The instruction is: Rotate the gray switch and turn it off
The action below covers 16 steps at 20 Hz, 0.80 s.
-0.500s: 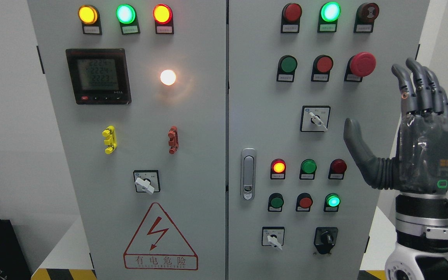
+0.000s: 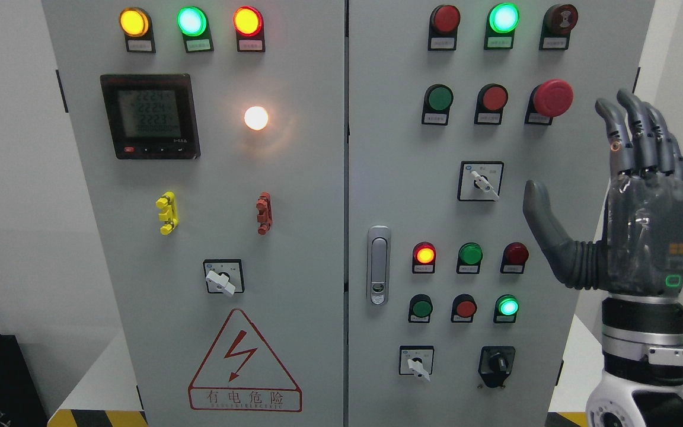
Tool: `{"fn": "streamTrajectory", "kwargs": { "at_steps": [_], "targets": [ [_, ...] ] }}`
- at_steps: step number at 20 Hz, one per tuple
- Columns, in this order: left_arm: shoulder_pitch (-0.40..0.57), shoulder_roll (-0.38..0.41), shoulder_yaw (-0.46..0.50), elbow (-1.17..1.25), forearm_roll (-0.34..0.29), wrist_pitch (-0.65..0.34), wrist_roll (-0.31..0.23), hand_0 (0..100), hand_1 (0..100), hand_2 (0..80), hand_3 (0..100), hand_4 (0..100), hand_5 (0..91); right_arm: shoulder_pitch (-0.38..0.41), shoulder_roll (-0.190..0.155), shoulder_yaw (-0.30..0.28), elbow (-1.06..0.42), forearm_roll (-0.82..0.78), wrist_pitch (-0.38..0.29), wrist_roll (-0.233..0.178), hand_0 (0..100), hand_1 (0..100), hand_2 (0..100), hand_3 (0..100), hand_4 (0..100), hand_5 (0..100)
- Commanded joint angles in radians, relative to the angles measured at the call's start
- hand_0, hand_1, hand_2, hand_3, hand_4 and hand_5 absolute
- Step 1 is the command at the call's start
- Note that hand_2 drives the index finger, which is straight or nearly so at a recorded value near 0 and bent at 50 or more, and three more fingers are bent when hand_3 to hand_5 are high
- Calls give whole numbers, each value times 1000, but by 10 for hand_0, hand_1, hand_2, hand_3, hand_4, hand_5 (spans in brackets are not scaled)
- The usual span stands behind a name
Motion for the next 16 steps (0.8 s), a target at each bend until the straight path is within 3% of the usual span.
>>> {"fn": "streamTrajectory", "kwargs": {
  "at_steps": [1,2,3,4,5,7,11,12,16],
  "targets": [
    [-9,1,8,-25,20,0,0,120,389,0,0,0,0,0,6,-32,2,0,3,0,346,150,0,0,0,0],
    [-9,-1,8,-25,20,0,0,120,389,0,0,0,0,0,7,-30,4,0,3,0,346,151,0,0,0,0],
    [-9,-1,8,-25,20,0,0,120,389,0,0,0,0,0,7,-30,7,-2,2,0,354,167,0,64,193,184],
    [-9,-1,8,-25,20,0,0,120,389,0,0,0,0,0,9,-30,9,-2,2,2,367,193,0,131,305,351],
    [-9,-1,8,-25,20,0,0,120,389,0,0,0,0,0,11,-30,10,-3,2,2,363,209,0,172,326,385],
    [-9,-1,8,-25,20,0,0,120,389,0,0,0,0,0,20,-30,15,-6,2,7,316,286,0,344,411,483],
    [-9,-1,8,-25,20,0,0,120,389,0,0,0,0,0,24,-30,15,-6,3,10,271,338,87,453,584,668],
    [-9,1,8,-25,20,0,0,120,389,0,0,0,0,0,26,-30,15,-8,3,10,258,336,121,513,664,795],
    [-9,-1,8,-25,20,0,0,120,389,0,0,0,0,-1,37,-30,15,-8,6,20,204,331,188,610,774,967]
  ]
}}
